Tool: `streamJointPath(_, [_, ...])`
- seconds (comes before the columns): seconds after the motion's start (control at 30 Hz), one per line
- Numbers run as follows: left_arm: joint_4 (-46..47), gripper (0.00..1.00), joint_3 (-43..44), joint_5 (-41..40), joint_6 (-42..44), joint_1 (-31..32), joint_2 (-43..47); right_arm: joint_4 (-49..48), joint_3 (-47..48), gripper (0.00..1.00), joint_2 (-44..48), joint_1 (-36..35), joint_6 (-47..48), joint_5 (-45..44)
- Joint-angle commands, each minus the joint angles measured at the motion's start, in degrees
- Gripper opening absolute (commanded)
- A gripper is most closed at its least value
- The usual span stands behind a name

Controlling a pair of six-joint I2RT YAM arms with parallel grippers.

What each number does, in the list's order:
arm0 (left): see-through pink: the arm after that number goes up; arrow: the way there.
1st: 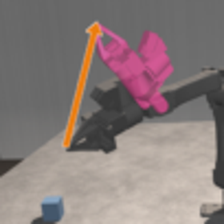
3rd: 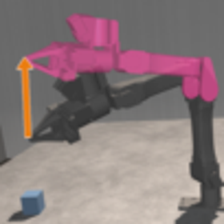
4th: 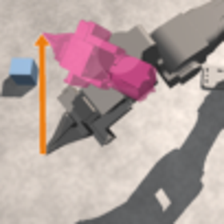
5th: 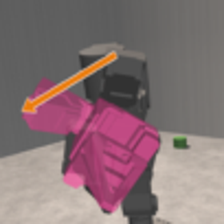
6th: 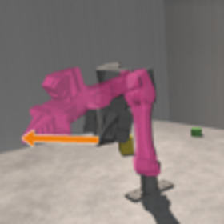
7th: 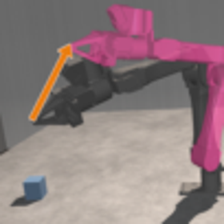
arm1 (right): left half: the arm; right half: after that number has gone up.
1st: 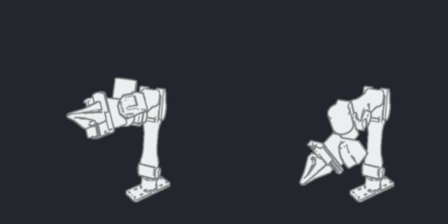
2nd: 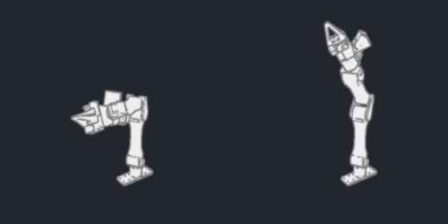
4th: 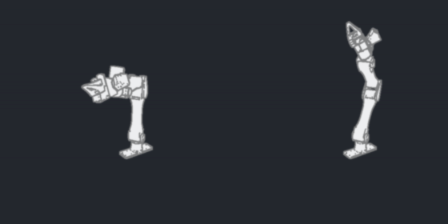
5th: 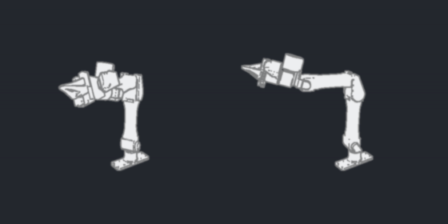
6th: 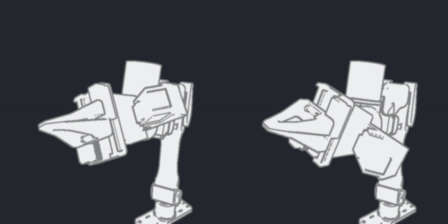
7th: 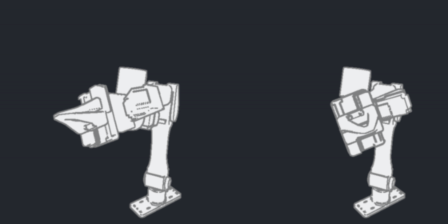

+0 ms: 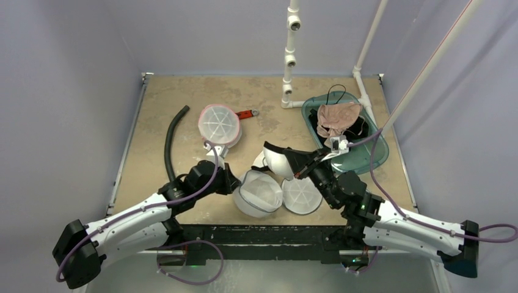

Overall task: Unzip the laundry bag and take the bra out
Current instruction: Pick up the bra from the laundry bag.

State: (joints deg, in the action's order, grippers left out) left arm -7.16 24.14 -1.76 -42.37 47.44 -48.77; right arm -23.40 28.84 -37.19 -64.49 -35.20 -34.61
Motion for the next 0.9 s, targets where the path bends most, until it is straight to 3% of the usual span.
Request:
streamJointPath(0.0, [-5.89, 0.0, 1.92, -6.5, -0.21, 0.27, 1.52, 3.68, 1.66, 0.0, 0.58, 0.02, 3.4, 1.73])
streamJointPath(0.17, [-8.43, 0.02, 2.35, -8.16, -0.7, 0.2, 1.52, 5.53, 3.18, 0.0, 3.3, 0.08, 5.92, 3.83])
streamJointPath(0.3, [-8.21, 0.27, 4.06, -7.36, -0.58, 0.2, 1.41, 9.4, 9.74, 0.0, 1.9, 0.0, 7.6, 4.46])
streamJointPath(0.43, [-7.86, 0.4, 6.18, -6.86, -0.59, 0.28, 1.87, 9.68, 13.88, 0.0, 0.73, 0.06, 8.58, 5.85])
streamJointPath(0.63, [-9.8, 0.53, 11.89, -9.02, 0.79, 0.21, 3.33, 10.08, 19.01, 0.0, -0.65, 0.03, 9.93, 7.33])
streamJointPath(0.87, [-7.52, 0.59, 18.49, -13.51, 5.54, 0.23, 5.61, 10.38, 24.05, 0.0, -1.8, 0.14, 8.69, 7.42])
